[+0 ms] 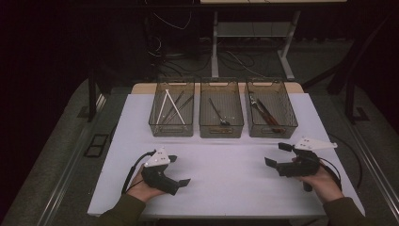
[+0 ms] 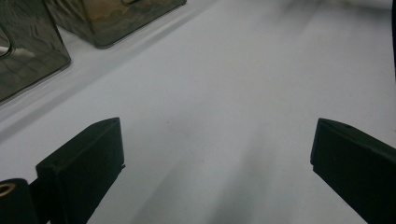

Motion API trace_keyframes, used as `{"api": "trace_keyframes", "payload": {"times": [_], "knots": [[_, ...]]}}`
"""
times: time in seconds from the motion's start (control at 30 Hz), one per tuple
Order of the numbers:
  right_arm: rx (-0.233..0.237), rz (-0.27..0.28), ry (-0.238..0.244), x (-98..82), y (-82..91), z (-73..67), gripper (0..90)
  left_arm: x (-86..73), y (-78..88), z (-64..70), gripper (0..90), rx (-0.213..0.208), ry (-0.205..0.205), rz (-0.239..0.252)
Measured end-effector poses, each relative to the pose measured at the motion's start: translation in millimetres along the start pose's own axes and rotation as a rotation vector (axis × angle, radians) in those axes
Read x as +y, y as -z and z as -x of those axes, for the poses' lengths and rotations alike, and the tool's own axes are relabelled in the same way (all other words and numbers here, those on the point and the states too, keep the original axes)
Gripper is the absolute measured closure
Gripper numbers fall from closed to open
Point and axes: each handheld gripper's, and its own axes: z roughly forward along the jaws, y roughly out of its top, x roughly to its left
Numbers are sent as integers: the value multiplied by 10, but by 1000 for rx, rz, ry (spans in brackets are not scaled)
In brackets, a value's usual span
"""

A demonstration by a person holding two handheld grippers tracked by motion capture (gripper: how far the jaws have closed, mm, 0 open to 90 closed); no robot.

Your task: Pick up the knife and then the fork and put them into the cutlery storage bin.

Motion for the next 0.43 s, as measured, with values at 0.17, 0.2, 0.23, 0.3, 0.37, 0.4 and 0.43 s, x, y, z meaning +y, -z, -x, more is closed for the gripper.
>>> {"api": "trace_keyframes", "payload": {"times": [0.17, 0.2, 0.23, 0.3, 0.37, 0.4, 0.43], "knots": [[33, -23, 16, -129, -6, -160, 148, 2, -1, 1, 15, 3, -1, 0], [40, -26, 25, -153, -6, -187, 147, 2, 0, 1, 16, 3, -1, 1], [44, -32, 28, -177, -6, -211, 148, 4, 0, 0, 16, 3, -2, 1], [50, -47, 42, -220, -12, -252, 148, 4, -1, -2, 16, 3, -3, 1], [50, -67, 66, -250, -27, -279, 148, 6, -3, -4, 17, 3, -4, 0], [49, -77, 76, -258, -32, -287, 148, 8, -5, -5, 16, 3, -5, -1], [51, -83, 78, -262, -38, -290, 147, 9, -7, -5, 17, 3, -5, -1]]}}
